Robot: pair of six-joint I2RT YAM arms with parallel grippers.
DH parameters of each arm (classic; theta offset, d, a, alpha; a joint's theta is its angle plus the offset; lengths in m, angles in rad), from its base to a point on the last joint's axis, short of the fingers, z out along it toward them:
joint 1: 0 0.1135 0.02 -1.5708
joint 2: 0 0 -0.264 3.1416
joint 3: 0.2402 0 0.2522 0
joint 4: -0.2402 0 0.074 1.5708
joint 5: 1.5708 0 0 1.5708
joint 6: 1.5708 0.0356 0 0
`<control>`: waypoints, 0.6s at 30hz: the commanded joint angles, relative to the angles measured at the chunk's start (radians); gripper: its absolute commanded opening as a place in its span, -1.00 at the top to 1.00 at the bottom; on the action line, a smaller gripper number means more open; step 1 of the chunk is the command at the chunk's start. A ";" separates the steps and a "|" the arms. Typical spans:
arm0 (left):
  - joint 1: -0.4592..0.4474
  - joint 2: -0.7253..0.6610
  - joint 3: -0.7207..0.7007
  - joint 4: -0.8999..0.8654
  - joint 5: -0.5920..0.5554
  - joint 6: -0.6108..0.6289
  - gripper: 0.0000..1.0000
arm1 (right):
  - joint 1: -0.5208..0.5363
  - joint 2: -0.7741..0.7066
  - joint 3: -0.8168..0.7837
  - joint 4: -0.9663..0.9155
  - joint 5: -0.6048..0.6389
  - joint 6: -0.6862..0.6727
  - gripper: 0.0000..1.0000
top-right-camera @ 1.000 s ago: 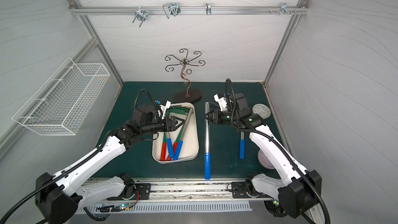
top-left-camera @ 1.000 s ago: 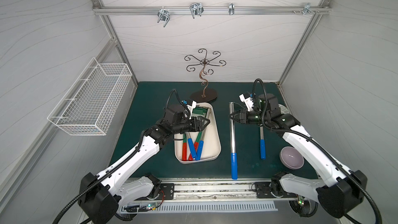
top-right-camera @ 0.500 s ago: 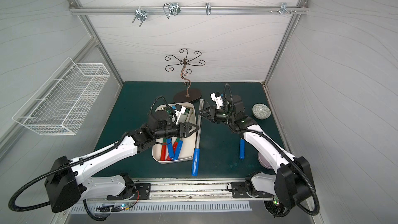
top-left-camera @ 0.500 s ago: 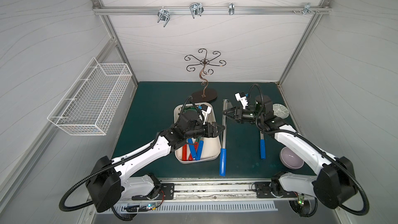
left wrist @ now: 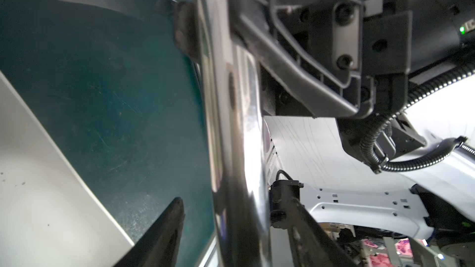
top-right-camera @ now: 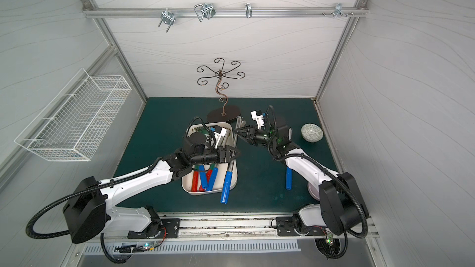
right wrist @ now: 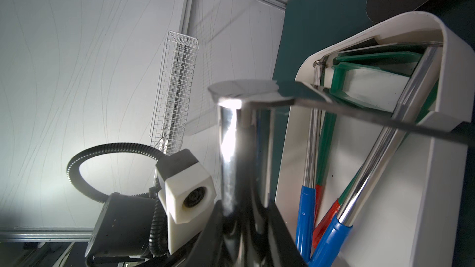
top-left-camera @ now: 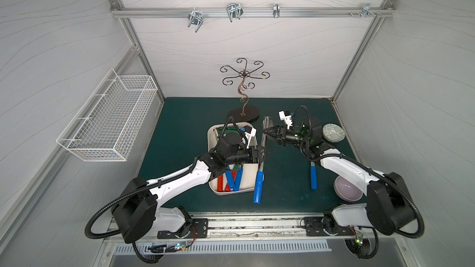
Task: Put the small hoe into the storage box
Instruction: Place the hoe in the storage box.
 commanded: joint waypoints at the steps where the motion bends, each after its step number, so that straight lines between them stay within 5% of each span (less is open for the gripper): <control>1: -0.005 -0.003 0.003 0.053 0.022 -0.006 0.02 | -0.006 0.011 0.004 0.175 -0.002 0.085 0.85; 5: -0.005 -0.024 0.004 0.003 -0.007 0.005 0.59 | -0.008 -0.001 0.011 0.134 -0.011 0.064 0.67; 9: -0.018 -0.048 0.041 -0.115 -0.085 0.043 1.00 | 0.003 -0.056 0.079 -0.137 0.000 -0.101 0.34; 14: -0.099 -0.046 0.163 -0.358 -0.275 0.167 1.00 | 0.023 -0.099 0.224 -0.576 0.066 -0.320 -0.33; 18: -0.177 -0.029 0.240 -0.475 -0.437 0.241 1.00 | 0.035 -0.115 0.314 -0.820 0.183 -0.391 -0.59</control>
